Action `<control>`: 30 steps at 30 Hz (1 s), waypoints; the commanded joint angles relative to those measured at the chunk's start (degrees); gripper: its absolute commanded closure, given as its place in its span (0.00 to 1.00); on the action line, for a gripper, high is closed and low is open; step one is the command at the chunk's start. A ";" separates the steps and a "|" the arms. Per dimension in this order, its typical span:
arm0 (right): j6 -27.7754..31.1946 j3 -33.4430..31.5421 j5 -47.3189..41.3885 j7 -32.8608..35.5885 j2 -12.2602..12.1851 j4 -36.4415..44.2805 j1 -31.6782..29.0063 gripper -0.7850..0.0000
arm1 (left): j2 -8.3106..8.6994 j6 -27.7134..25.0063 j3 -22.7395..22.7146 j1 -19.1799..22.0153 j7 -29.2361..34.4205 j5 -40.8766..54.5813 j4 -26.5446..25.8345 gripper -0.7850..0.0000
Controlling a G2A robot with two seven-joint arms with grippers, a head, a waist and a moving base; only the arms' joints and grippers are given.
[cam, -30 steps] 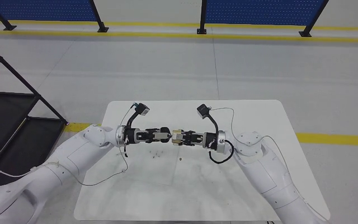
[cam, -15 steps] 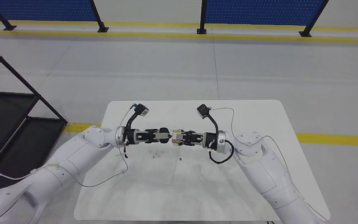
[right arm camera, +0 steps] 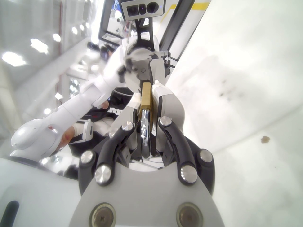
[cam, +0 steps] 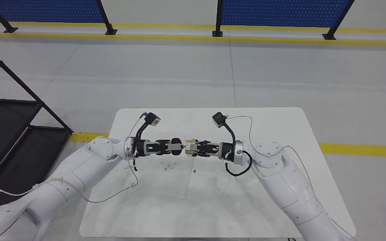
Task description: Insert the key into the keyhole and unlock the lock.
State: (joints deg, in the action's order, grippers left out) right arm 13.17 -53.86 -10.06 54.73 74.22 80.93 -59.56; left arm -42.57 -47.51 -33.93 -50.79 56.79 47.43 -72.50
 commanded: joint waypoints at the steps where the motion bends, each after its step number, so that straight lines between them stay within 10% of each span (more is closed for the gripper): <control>1: 0.00 0.00 0.00 0.00 0.00 0.00 0.00 1.00 | -0.04 0.10 -0.31 -0.18 0.10 0.07 0.27 0.80; 12: 0.00 0.00 0.00 0.00 0.00 0.00 0.00 1.00 | -0.46 0.99 -1.64 -1.17 0.99 -0.09 -0.07 1.00; 30: 0.00 0.00 0.00 0.00 0.00 0.00 0.00 1.00 | -1.39 -1.77 -3.22 -1.55 -1.78 -6.62 0.99 1.00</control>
State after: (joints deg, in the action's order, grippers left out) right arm 13.17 -53.86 -10.06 54.73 74.22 80.93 -59.56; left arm -43.93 -48.86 -37.12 -52.25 55.45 41.23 -71.45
